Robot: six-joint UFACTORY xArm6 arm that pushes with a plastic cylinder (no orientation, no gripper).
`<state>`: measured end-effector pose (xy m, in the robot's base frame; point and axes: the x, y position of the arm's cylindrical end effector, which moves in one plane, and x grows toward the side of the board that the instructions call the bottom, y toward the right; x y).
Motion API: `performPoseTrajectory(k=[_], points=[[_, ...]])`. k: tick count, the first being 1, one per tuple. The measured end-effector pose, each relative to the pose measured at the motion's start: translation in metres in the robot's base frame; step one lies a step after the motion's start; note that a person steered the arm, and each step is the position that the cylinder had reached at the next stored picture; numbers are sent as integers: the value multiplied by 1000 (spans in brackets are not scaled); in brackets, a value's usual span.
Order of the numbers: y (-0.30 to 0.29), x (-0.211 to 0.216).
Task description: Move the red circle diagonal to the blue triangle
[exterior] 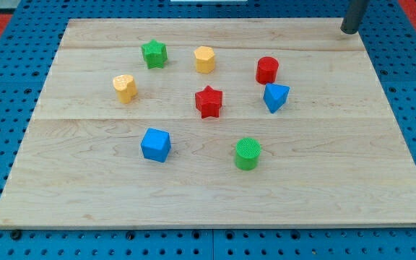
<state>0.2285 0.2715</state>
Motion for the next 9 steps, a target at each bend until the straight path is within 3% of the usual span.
performPoseTrajectory(k=[2,4,5,6,9], points=[[20,6],[-82,-36],[-137,4],[-163,10],[-163,11]])
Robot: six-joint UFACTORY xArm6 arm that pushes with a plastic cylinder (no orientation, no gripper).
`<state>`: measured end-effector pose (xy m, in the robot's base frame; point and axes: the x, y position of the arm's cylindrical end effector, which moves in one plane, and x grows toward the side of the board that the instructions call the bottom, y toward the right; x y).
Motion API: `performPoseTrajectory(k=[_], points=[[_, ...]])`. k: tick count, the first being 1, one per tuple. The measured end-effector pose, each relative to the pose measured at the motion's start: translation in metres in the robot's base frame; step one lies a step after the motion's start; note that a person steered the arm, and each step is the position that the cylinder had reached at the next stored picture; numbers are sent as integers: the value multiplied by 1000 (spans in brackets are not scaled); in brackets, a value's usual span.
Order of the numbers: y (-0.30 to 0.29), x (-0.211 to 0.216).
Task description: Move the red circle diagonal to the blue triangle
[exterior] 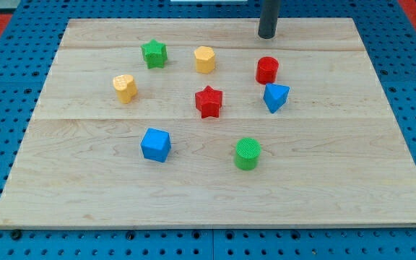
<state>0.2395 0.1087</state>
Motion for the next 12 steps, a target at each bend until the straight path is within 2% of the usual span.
performPoseTrajectory(k=[2,3,4,5,6,8,9,10,11,12], points=[[3,2],[43,8],[96,77],[53,89],[33,75],[27,67],[27,76],[-33,76],[-40,76],[7,63]])
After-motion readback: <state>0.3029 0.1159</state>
